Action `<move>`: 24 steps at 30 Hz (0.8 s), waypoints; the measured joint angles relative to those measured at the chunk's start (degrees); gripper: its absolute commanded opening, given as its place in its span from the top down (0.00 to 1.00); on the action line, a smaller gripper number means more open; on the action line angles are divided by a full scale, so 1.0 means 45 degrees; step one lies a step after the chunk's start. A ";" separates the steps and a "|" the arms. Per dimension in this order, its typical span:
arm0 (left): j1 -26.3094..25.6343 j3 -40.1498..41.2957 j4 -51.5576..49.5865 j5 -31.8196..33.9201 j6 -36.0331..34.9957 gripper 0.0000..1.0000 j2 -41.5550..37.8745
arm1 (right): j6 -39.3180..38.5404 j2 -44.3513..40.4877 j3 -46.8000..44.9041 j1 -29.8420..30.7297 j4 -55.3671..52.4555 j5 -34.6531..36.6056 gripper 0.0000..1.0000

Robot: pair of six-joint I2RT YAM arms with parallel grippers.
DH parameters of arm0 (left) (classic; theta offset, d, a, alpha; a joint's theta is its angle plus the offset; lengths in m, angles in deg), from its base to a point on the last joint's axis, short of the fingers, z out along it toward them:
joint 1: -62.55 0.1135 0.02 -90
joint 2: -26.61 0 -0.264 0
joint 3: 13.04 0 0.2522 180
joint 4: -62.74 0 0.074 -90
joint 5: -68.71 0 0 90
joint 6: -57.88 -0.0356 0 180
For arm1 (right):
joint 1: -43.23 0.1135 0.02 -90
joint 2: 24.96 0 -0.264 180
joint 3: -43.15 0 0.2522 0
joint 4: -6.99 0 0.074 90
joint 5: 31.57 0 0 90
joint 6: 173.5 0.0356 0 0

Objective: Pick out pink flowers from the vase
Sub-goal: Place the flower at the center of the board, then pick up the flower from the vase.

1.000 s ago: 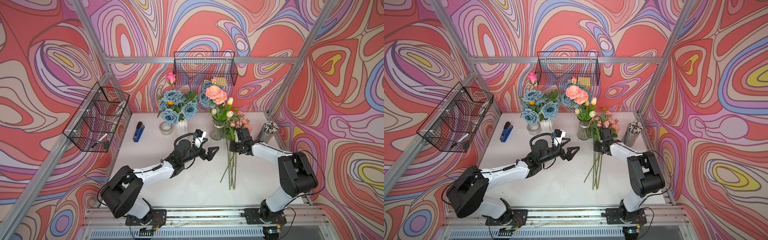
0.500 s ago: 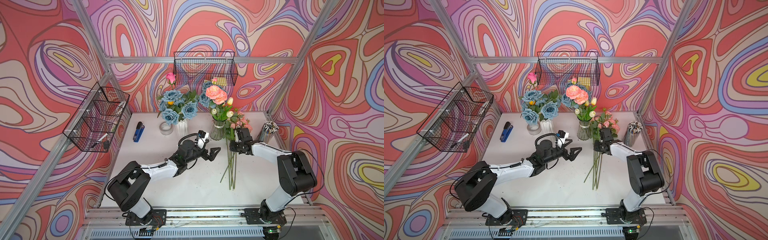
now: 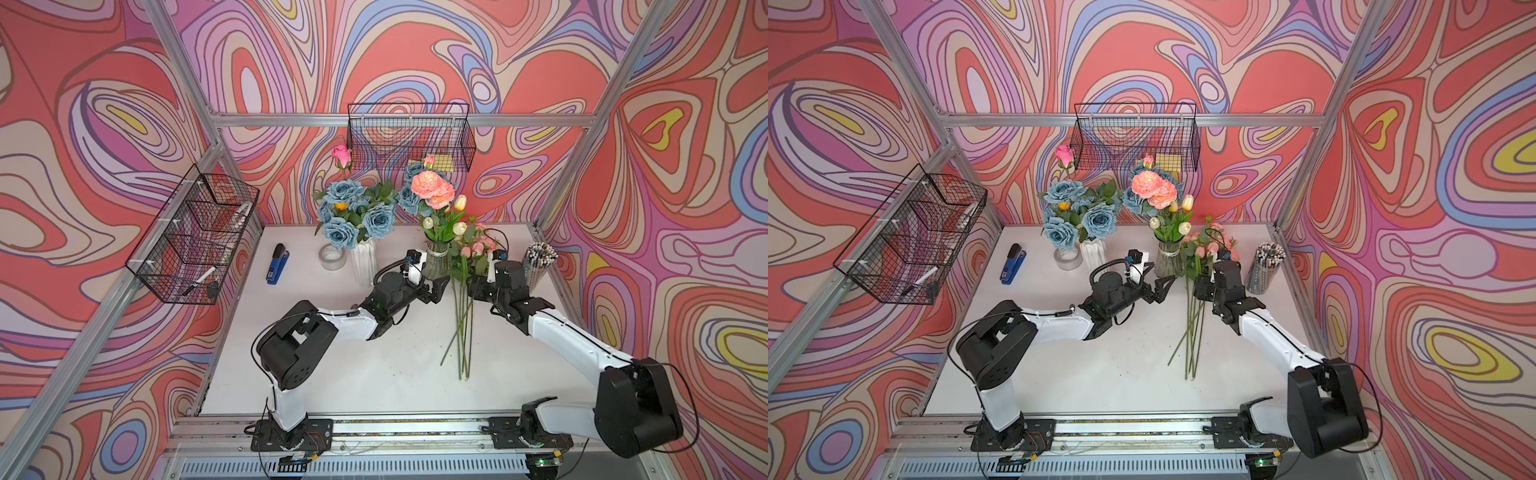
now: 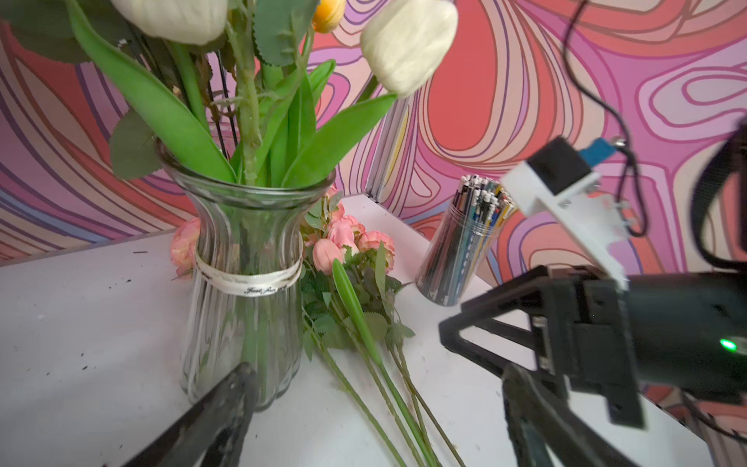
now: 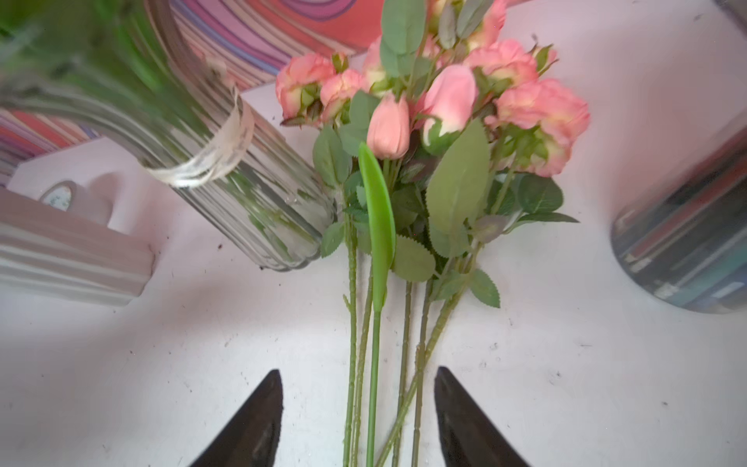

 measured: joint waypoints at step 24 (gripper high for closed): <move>-0.0301 -0.3701 0.3308 0.4289 -0.3007 0.37 0.3279 | 0.1413 -0.2778 -0.2390 -0.0005 0.1962 0.1015 0.38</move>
